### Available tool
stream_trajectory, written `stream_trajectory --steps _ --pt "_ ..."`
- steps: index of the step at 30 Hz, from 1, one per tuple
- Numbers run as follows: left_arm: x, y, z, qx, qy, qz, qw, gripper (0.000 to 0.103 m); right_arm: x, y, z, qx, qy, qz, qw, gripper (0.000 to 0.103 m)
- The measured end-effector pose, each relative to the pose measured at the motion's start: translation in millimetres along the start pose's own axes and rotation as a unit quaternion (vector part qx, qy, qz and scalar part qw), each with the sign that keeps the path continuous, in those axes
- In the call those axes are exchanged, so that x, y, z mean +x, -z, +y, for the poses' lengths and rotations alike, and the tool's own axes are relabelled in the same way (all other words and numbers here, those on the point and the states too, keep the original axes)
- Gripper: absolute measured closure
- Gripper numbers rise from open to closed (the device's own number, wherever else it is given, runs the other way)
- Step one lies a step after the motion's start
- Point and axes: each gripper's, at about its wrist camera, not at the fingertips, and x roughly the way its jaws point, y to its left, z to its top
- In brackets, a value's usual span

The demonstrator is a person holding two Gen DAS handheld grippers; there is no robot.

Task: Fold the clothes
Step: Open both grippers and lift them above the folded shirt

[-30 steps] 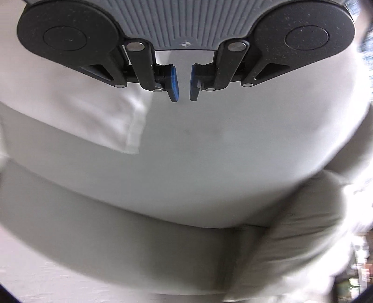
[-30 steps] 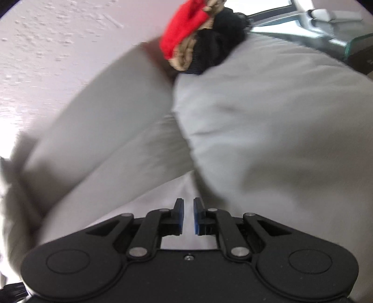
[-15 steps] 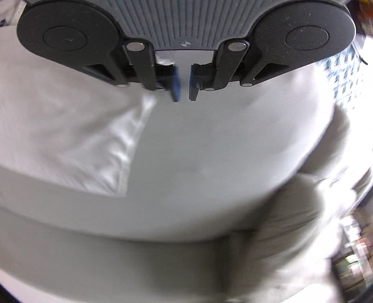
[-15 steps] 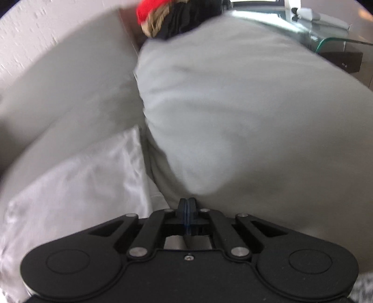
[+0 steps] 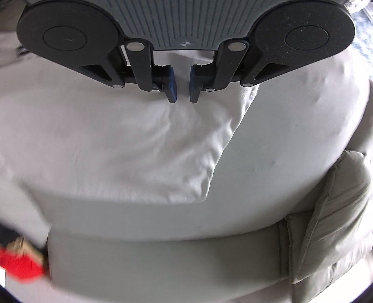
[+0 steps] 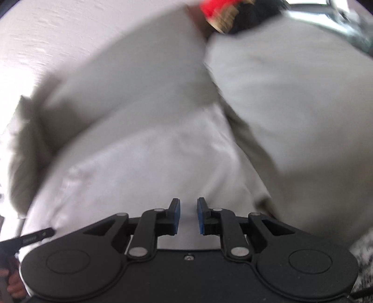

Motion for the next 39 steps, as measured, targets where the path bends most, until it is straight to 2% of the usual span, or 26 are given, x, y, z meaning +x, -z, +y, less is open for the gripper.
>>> stream_trajectory --steps 5,6,7,8,10,12,13,16,18,20,24,28,30,33,36,39 --pt "-26 27 -10 0.06 -0.015 0.016 0.998 0.085 -18 7 -11 -0.007 0.046 0.039 0.998 0.093" --pt "-33 37 -8 0.07 -0.017 0.016 0.9973 0.085 -25 10 -12 -0.006 0.06 0.051 0.997 0.084" --pt "-39 49 -6 0.081 -0.019 0.016 0.9964 0.085 -31 13 -10 -0.014 0.091 0.066 0.994 0.081" --pt "-44 55 -4 0.082 -0.017 0.025 0.9962 0.085 -38 16 -9 -0.02 0.097 0.067 0.993 0.08" --pt "-54 64 -2 0.074 -0.009 0.039 0.9965 0.083 -55 22 -9 -0.008 0.062 0.061 0.996 0.073" --pt "-65 66 -4 0.047 0.005 0.037 0.9982 0.074 -69 25 -12 0.042 0.007 0.047 0.998 0.054" --pt "-69 64 -6 0.032 0.012 0.034 0.9988 0.072 -66 24 -16 0.076 -0.014 0.047 0.996 0.05" --pt "-77 60 -20 0.019 0.041 0.035 0.9984 0.066 -59 23 -28 0.176 -0.078 0.049 0.98 0.05" --pt "-81 62 -32 0.037 0.06 0.034 0.9969 0.061 -54 27 -31 0.201 -0.082 0.052 0.975 0.052" --pt "-81 65 -41 0.045 0.062 0.04 0.9962 0.06 -49 32 -33 0.225 -0.085 0.054 0.969 0.054" --pt "-71 68 -47 0.046 0.056 0.068 0.995 0.058 -40 37 -40 0.252 -0.099 0.061 0.961 0.061" --pt "-68 65 -46 0.037 0.048 0.088 0.9943 0.056 -36 42 -45 0.265 -0.105 0.063 0.957 0.063" --pt "-69 64 -45 0.032 0.055 0.09 0.9939 0.051 -31 41 -49 0.271 -0.107 0.06 0.955 0.063" --pt "-72 65 -47 0.033 0.068 0.087 0.9934 0.042 -27 42 -53 0.284 -0.106 0.051 0.952 0.065" --pt "-75 65 -50 0.036 0.081 0.077 0.9931 0.038 -28 44 -55 0.295 -0.103 0.036 0.949 0.065" --pt "-79 66 -54 0.045 0.085 0.059 0.9936 0.037 -25 45 -61 0.318 -0.113 0.02 0.941 0.065"
